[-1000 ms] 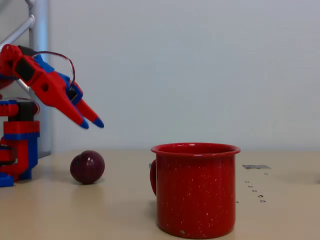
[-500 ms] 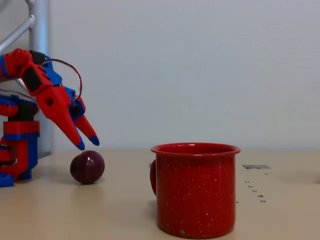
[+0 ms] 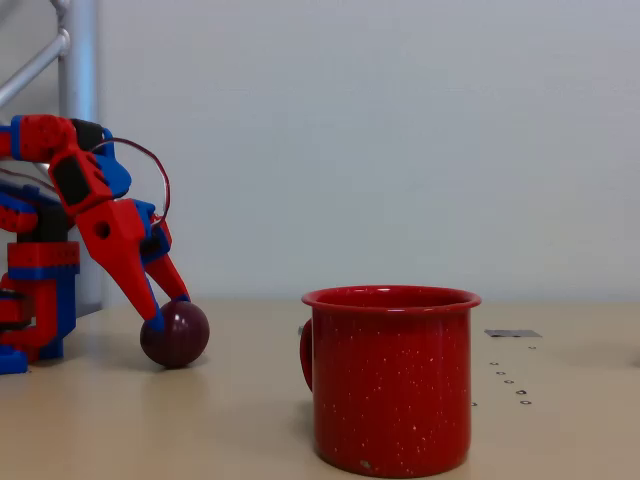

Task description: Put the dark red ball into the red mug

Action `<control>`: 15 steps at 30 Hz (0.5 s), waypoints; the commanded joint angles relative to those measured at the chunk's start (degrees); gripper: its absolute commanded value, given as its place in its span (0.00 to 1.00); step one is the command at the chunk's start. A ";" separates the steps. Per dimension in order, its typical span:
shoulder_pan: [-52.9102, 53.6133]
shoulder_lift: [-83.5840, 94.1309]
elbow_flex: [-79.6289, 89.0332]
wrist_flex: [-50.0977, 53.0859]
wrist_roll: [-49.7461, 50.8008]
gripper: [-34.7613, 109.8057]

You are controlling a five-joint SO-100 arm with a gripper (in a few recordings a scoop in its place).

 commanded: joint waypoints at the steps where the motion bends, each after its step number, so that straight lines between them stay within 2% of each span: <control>1: 0.00 -0.09 -1.41 0.88 0.62 0.50; 7: 2.64 0.35 2.20 0.18 -0.70 0.50; 15: 0.44 -0.09 8.26 -6.50 1.76 0.50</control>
